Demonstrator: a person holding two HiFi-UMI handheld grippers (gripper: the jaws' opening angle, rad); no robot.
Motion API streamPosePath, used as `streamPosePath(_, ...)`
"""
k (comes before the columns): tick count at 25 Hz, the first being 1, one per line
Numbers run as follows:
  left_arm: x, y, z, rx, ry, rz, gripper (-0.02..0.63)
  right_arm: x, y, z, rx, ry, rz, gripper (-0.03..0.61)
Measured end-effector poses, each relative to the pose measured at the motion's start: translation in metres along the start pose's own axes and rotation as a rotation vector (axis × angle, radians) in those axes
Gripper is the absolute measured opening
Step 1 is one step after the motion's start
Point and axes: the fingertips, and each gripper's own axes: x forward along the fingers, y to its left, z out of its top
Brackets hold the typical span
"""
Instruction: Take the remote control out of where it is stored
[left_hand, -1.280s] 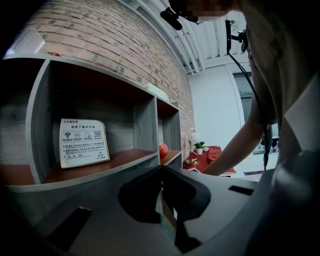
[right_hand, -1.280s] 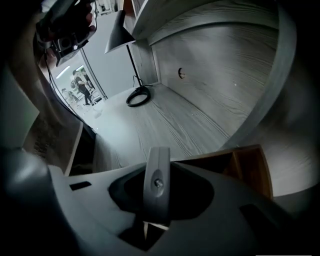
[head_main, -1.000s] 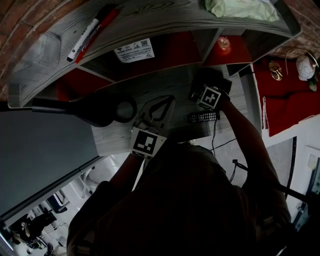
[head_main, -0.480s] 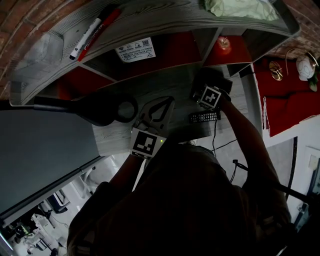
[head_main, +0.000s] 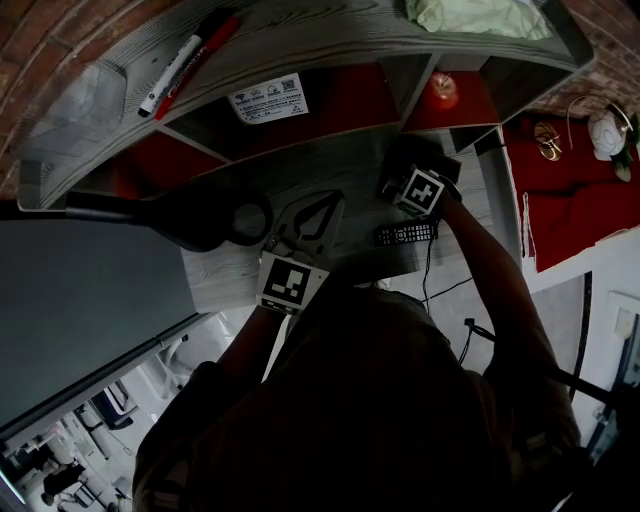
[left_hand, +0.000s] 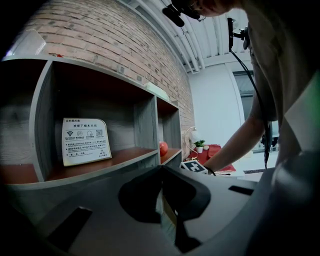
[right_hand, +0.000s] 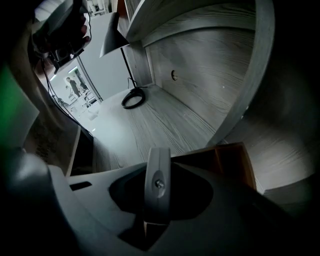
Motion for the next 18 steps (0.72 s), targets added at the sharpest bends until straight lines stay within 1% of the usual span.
streamPosePath(2,0.001,0.001,0.001,0.02,-0.002,-0.007,0.012,-0.006,-0.001,0.004,0.018,-0.027,-0.007,0.083)
streamPosePath(5,0.004,0.001,0.012,0.019,-0.037,-0.007,0.012,-0.021,-0.003,0.011,0.033,-0.077,-0.027,0.083)
streamPosePath(9,0.008,-0.001,0.014,0.012,-0.035,-0.017,0.012,-0.047,-0.002,0.018,0.068,-0.148,-0.065,0.083)
streamPosePath(10,0.009,-0.002,0.014,0.008,-0.034,-0.02,0.012,-0.055,-0.002,0.02,0.077,-0.17,-0.077,0.083)
streamPosePath(13,0.012,-0.004,0.019,0.032,-0.047,-0.032,0.012,-0.079,-0.003,0.024,0.108,-0.241,-0.113,0.083)
streamPosePath(18,0.016,-0.007,0.025,0.045,-0.057,-0.045,0.012,-0.124,-0.007,0.025,0.16,-0.362,-0.202,0.084)
